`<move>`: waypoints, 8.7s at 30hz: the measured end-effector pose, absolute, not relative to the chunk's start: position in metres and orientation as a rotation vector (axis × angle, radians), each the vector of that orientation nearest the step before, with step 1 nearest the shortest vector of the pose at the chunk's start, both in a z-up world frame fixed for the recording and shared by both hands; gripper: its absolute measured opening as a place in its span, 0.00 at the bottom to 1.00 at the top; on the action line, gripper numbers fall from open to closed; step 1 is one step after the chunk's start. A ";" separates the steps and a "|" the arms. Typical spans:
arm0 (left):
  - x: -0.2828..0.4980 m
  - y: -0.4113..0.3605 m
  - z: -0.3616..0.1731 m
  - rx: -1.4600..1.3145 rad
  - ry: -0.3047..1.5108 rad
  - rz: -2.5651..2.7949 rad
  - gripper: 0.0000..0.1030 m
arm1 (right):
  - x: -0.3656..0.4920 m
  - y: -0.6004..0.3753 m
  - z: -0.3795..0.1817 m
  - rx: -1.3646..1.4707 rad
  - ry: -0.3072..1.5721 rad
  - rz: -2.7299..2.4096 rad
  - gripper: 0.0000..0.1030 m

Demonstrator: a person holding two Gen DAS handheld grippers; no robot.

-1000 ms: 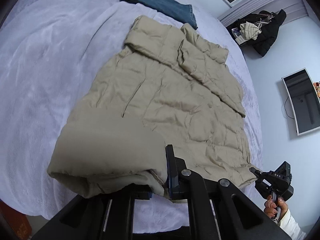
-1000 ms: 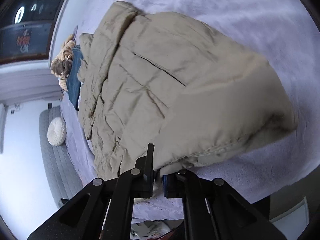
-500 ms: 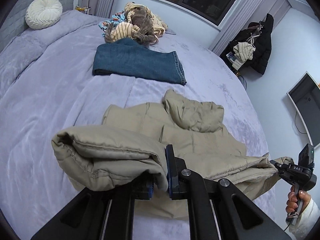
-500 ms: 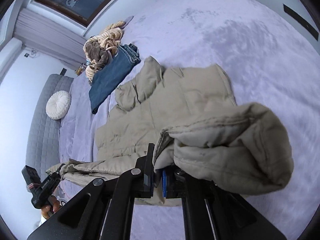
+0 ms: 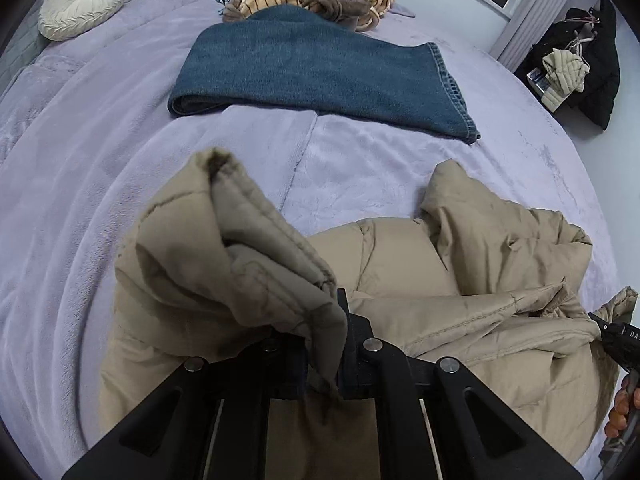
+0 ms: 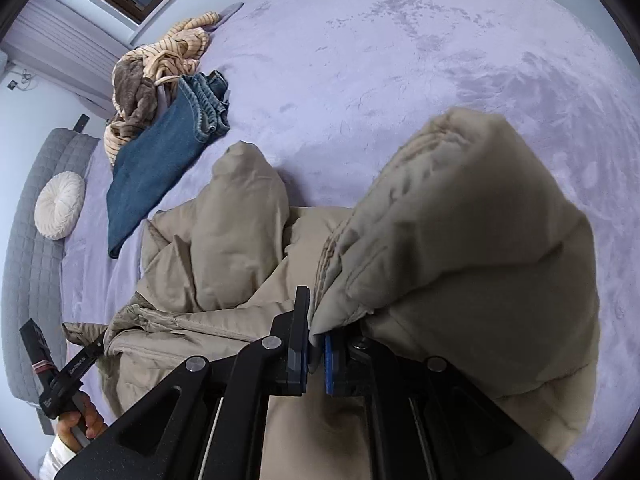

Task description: Fold large clothes

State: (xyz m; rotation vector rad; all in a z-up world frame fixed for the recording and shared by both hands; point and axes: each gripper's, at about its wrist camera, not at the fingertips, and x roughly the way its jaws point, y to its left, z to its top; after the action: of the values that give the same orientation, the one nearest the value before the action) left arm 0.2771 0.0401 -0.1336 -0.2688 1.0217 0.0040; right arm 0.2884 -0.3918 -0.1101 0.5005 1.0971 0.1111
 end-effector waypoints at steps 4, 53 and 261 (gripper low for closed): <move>0.294 0.036 -0.145 -0.254 1.036 0.003 0.11 | 0.303 -0.396 -0.133 0.548 1.098 0.094 0.06; 0.316 0.059 -0.156 -0.066 1.002 0.143 0.52 | 0.323 -0.440 -0.148 0.387 1.099 -0.084 0.04; -0.001 0.163 -0.201 -0.573 1.385 -0.510 1.00 | 0.013 -0.214 -0.156 0.618 1.377 0.160 1.00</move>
State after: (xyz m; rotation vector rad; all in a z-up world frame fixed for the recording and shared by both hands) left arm -0.0013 0.1635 -0.2008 -0.5727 1.3849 -0.5095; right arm 0.0129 -0.2135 -0.1555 0.6180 1.3773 0.1599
